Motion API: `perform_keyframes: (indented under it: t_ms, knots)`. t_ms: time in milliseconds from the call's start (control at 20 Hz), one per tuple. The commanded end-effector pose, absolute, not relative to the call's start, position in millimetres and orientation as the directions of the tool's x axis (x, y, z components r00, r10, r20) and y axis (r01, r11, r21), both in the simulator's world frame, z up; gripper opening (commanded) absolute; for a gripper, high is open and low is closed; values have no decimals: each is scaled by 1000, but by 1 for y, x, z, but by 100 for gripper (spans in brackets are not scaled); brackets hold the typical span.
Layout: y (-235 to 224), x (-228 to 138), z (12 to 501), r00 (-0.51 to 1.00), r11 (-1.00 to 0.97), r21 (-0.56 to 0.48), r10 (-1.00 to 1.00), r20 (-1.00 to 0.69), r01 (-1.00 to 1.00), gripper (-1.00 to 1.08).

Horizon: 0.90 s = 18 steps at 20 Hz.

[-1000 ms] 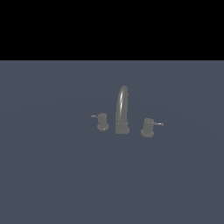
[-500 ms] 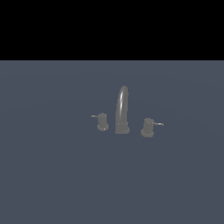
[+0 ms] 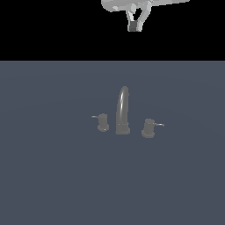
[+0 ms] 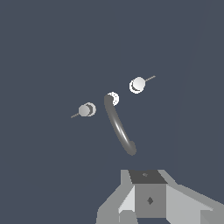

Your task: Turn on the faucet by rotating a designated handle.

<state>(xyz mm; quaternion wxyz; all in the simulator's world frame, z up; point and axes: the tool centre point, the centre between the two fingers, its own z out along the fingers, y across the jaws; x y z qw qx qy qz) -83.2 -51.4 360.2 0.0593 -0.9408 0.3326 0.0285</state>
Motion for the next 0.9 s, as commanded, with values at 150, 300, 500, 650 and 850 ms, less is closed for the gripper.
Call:
perform_keyframes:
  t_ms: [150, 300, 500, 650, 850]
  knots:
    - [-69, -51, 316, 638, -633, -82, -762, -108, -770, -100]
    - [-79, -36, 290, 552, -547, -71, -826, -112, -834, -100]
    - [-95, -19, 254, 426, -423, -55, -898, -112, -905, -100]
    - [-107, -9, 225, 326, -324, -41, -939, -106, -945, -100]
    - [-125, 1, 186, 188, -186, -24, -978, -92, -982, -100]
